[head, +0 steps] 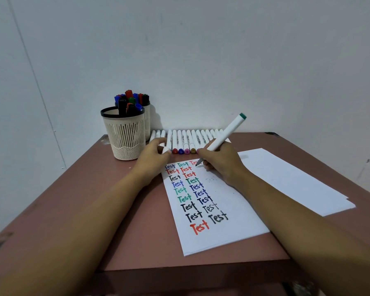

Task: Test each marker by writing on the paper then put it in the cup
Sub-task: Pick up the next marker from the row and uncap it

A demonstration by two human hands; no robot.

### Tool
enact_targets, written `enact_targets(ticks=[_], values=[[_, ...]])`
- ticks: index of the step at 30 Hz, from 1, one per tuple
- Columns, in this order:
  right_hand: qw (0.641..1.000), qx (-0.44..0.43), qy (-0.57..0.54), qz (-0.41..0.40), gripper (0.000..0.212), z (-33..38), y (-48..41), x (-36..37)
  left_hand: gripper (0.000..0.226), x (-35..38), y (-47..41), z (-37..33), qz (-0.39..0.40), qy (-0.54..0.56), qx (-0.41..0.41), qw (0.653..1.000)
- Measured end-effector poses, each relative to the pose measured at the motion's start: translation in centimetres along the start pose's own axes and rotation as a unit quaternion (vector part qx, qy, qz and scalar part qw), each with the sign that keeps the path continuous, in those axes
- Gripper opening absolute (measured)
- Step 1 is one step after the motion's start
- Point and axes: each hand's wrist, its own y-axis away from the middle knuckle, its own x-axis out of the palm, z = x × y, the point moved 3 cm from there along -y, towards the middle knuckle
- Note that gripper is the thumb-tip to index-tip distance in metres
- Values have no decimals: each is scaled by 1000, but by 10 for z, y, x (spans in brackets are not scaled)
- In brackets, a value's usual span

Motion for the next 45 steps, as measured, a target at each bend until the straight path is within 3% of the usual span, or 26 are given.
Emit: enact_targets(ticks=[23, 45], values=[[1000, -12, 6, -10, 24, -3, -2, 2, 24, 1, -7, 11, 10, 19, -21, 1000], [999, -19, 30, -35, 28, -4, -3, 1, 22, 1, -9, 13, 6, 16, -12, 1000]])
